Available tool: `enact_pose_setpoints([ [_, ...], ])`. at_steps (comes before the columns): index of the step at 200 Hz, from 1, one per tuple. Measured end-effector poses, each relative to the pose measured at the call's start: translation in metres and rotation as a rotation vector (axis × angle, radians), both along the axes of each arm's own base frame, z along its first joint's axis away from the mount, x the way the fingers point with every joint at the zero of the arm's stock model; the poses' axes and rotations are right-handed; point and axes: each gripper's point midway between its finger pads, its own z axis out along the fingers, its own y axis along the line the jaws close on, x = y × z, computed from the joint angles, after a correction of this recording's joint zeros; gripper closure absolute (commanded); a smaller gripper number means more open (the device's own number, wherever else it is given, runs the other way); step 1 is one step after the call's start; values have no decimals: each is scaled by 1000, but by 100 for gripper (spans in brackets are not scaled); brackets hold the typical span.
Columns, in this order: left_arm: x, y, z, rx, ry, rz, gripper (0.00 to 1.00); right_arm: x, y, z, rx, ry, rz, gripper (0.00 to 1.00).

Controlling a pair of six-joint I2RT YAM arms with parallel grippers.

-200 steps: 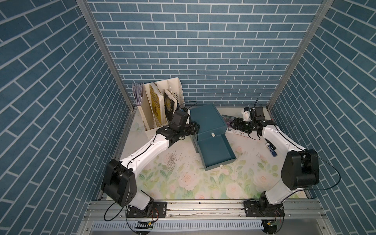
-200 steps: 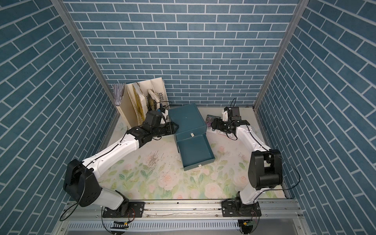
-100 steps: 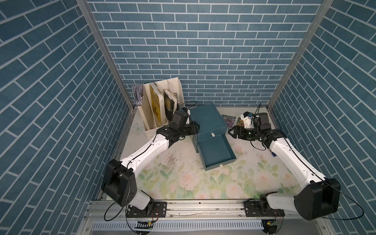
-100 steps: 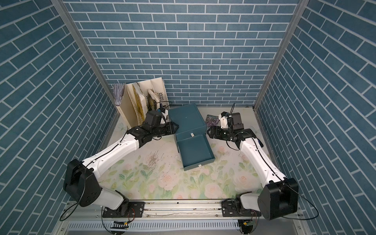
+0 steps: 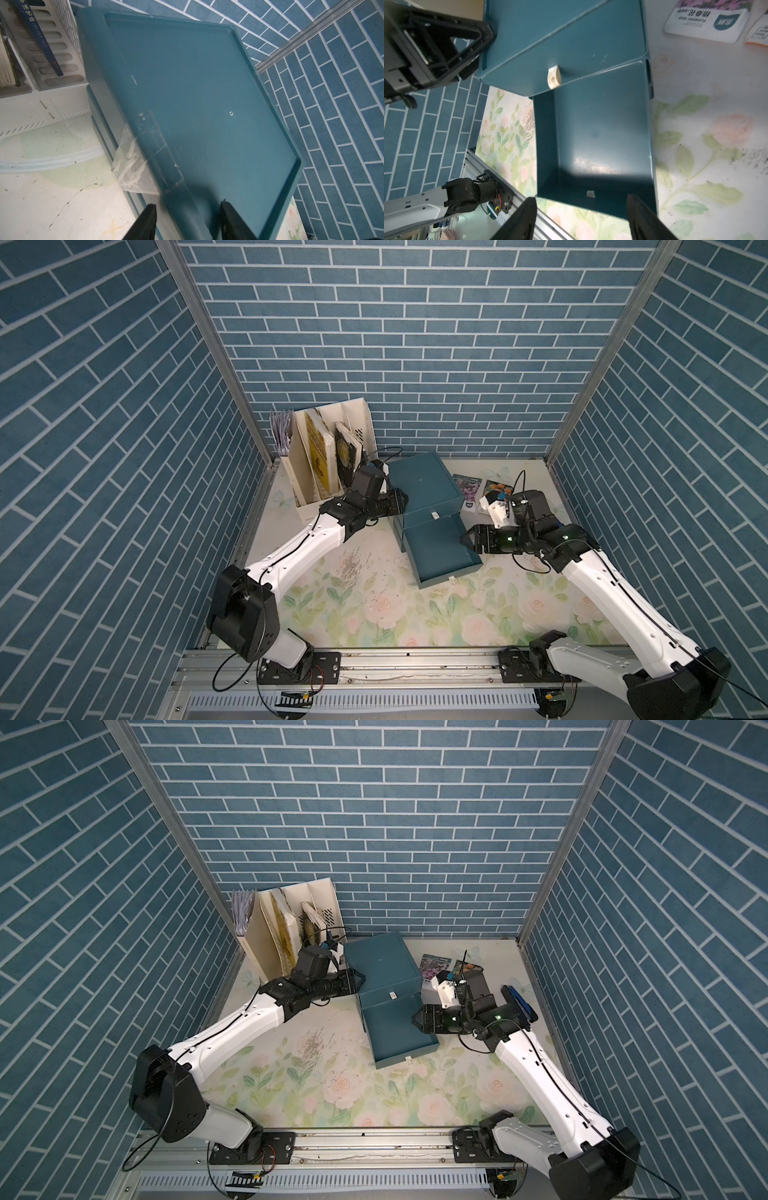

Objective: Take the seed bags out of the drawer
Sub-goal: Close the drawer in the storage box.

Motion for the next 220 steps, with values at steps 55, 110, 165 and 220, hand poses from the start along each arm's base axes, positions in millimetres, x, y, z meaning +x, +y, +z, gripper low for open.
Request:
enact_pose_setpoints([
  [55,0,0,0,0,0,0,47,-43,9,-12,5,52,54,33],
  [110,0,0,0,0,0,0,47,-78,20,-36,-35,89,91,36],
  [165,0,0,0,0,0,0,47,-98,30,-67,-112,67,101,38],
  [220,0,0,0,0,0,0,47,-94,33,-85,-159,-14,42,40],
])
